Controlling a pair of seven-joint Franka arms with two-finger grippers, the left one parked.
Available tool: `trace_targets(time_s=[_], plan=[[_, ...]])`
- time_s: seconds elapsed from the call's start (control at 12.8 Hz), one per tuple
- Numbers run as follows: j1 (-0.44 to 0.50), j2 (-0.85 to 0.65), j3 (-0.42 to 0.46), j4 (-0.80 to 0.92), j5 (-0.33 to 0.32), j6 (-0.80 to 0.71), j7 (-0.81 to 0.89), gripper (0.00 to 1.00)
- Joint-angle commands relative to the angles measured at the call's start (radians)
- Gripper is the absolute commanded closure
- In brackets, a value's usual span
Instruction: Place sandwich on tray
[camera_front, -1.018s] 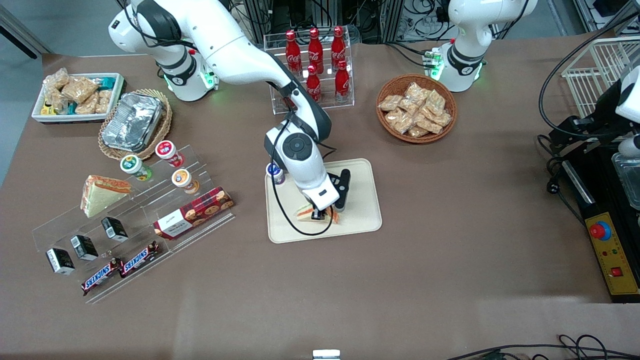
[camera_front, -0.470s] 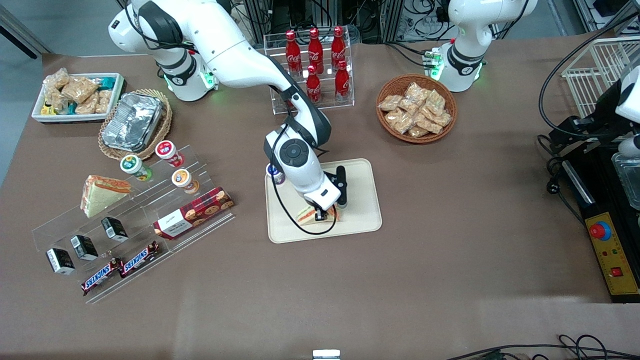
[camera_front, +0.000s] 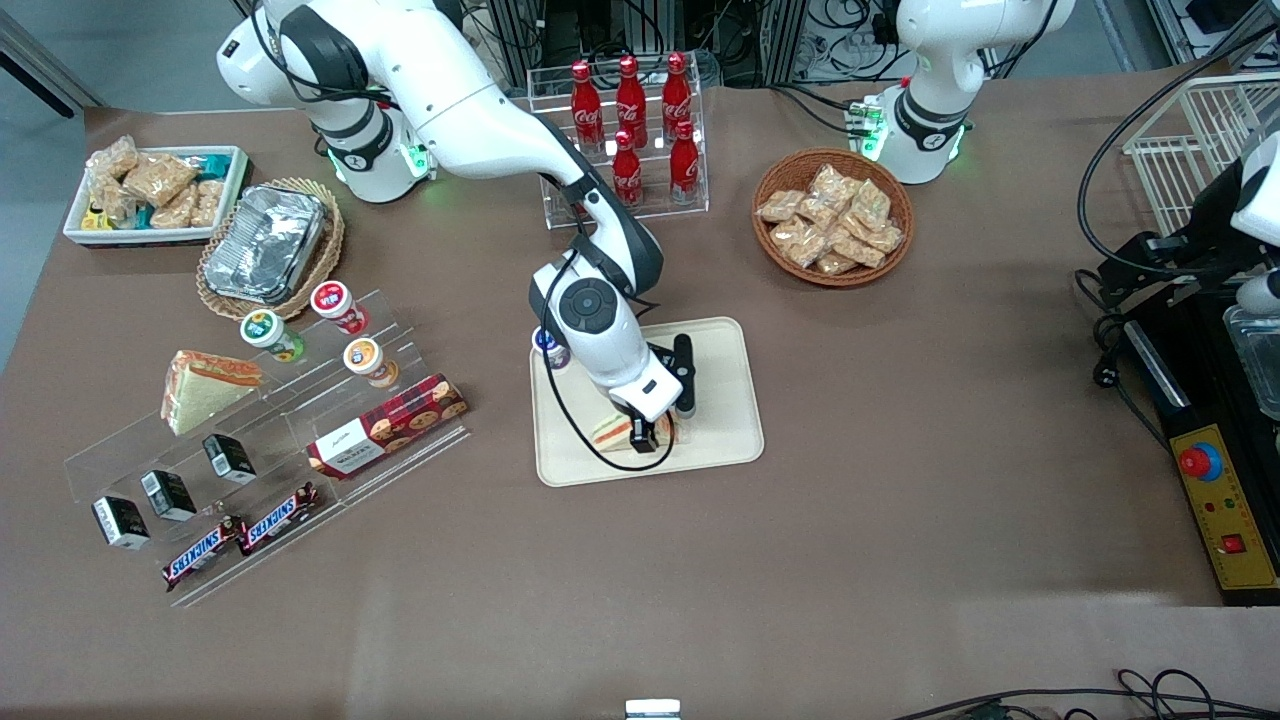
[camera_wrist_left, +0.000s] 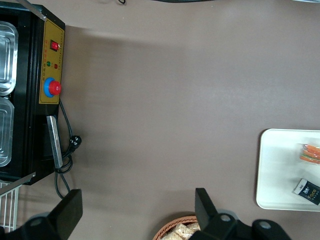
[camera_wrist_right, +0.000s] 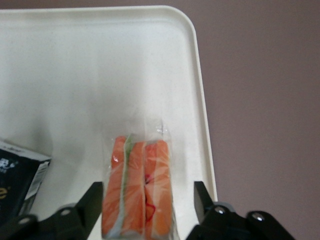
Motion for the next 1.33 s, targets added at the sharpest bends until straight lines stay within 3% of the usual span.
trace_targets(time_s=[0.0, 0.16, 0.23, 0.7, 1.25], plan=[[-0.005, 0.002, 0.002, 0.025, 0.123, 0.019, -0.023, 0.00], [-0.009, -0.016, -0.001, 0.021, 0.217, 0.011, -0.025, 0.00], [-0.022, -0.033, -0.001, 0.017, 0.231, 0.006, -0.025, 0.00], [-0.086, -0.177, -0.004, 0.000, 0.237, -0.165, 0.049, 0.00], [-0.285, -0.324, -0.060, 0.001, 0.229, -0.493, 0.155, 0.00]])
